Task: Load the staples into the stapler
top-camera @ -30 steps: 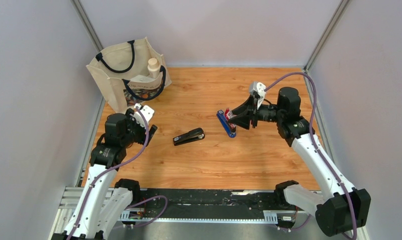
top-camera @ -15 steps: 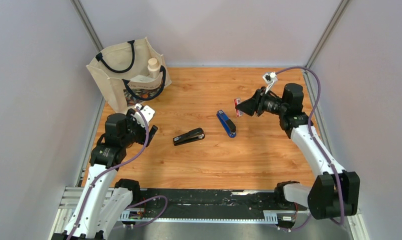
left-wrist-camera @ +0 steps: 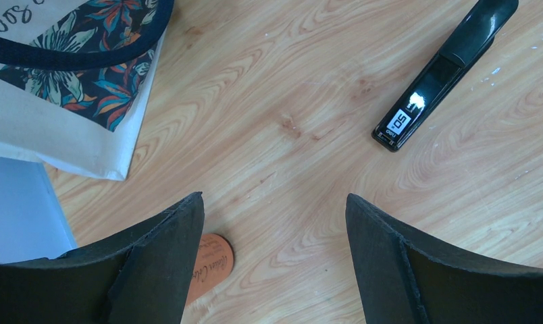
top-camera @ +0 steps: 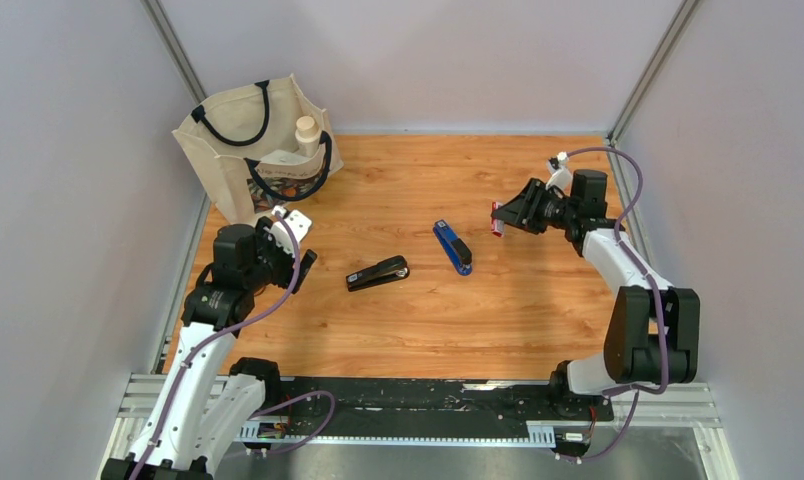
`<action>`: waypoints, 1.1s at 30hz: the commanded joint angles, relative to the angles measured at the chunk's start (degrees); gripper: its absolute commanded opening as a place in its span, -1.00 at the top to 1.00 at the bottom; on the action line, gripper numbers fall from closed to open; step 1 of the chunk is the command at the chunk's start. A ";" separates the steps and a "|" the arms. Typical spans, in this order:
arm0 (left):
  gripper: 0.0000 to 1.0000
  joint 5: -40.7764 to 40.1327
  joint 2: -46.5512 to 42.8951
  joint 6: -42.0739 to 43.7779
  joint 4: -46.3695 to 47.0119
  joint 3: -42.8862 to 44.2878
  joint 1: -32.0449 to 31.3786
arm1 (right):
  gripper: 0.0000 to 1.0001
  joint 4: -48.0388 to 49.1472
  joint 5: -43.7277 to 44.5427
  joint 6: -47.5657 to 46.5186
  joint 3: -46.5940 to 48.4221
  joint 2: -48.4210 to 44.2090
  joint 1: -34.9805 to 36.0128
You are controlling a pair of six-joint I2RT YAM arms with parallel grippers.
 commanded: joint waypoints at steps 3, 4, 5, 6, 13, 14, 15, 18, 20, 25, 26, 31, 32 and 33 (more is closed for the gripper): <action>-0.68 0.58 0.10 -0.53 0.87 0.10 0.41 | 0.16 -1.43 1.95 0.51 3.10 1.96 -1.03; -0.68 0.67 0.18 -0.53 0.78 0.10 0.41 | 0.15 -1.52 2.13 0.59 3.10 1.87 -1.12; -0.68 0.76 0.27 -0.53 0.69 0.19 0.41 | 0.15 -1.70 2.39 0.59 3.10 1.96 -1.30; -0.68 0.76 0.27 -0.53 0.69 0.19 0.41 | 0.14 -2.04 2.74 0.51 3.19 1.96 -1.38; -0.68 0.67 0.18 -0.53 0.69 0.19 0.41 | -0.07 -6.09 11.69 -3.18 3.54 1.26 -1.39; -0.68 0.67 0.18 -0.53 0.69 0.19 0.41 | -0.08 -6.44 12.58 -3.79 3.54 1.08 -1.47; -0.68 0.67 0.10 -0.53 0.69 0.19 0.41 | -0.11 -6.62 13.11 -4.15 3.62 0.99 -1.47; -0.68 0.76 0.18 -0.62 0.60 0.28 0.41 | -0.19 -6.53 13.64 -4.42 3.45 0.29 -1.47; -0.68 0.67 0.10 -0.62 0.51 0.19 0.49 | -0.23 -6.62 14.25 -4.59 3.45 -0.32 -1.47; -0.68 0.76 -0.17 -0.53 0.60 0.19 0.41 | -0.32 -6.44 16.01 -6.61 3.19 -2.08 -1.47; -0.68 0.67 -0.17 -0.53 0.51 0.10 0.41 | -0.33 -6.27 16.10 -6.96 3.01 -2.34 -1.47; -0.68 0.76 -0.25 -0.53 0.51 0.19 0.41 | -0.39 -6.00 16.89 -8.63 2.92 -1.91 -1.30; -0.68 0.67 -0.34 -0.53 0.60 0.19 0.41 | -0.39 -6.35 16.98 -8.90 3.18 -1.56 -1.21; -0.68 0.58 -0.43 -0.44 0.51 0.28 0.49 | -0.41 -6.62 17.24 -9.25 3.45 -1.29 -1.21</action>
